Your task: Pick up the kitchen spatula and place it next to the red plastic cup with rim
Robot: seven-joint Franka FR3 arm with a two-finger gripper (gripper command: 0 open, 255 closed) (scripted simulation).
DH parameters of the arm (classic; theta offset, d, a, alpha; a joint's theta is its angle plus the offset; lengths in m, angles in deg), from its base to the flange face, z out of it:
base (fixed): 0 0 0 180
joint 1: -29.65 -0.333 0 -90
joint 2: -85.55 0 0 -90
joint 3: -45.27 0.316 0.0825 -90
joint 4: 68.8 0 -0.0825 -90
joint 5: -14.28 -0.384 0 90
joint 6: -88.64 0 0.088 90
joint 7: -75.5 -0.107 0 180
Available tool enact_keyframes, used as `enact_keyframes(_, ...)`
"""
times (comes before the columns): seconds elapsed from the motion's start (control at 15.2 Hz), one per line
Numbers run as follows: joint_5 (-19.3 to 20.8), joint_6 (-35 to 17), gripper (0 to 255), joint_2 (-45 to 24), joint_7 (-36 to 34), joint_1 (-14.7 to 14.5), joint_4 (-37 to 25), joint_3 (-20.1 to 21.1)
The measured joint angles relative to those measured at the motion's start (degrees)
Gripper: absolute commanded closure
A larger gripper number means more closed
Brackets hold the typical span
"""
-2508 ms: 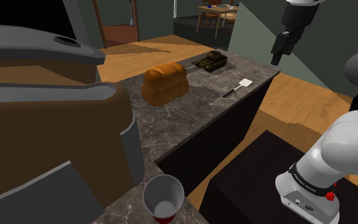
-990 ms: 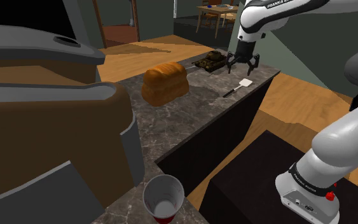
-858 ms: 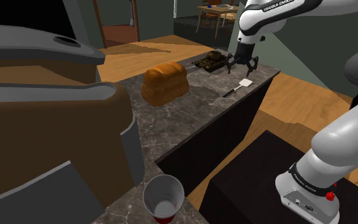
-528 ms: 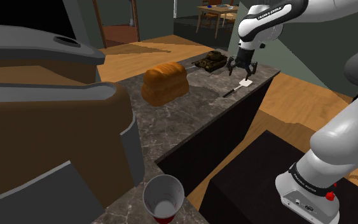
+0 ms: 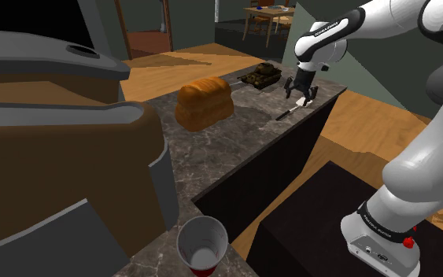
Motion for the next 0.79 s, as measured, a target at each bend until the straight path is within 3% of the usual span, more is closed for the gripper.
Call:
enact_keyframes(0.33, -0.43, -3.44, 0, -1.84, 0.2, -0.01, 1.62, 0.1)
enact_keyframes(0.73, -0.5, -3.9, 0, -2.24, 0.19, -0.04, 1.65, 0.15)
enact_keyframes(0.79, -0.5, -3.9, 255, -2.24, 0.19, -0.04, 1.65, 0.15)
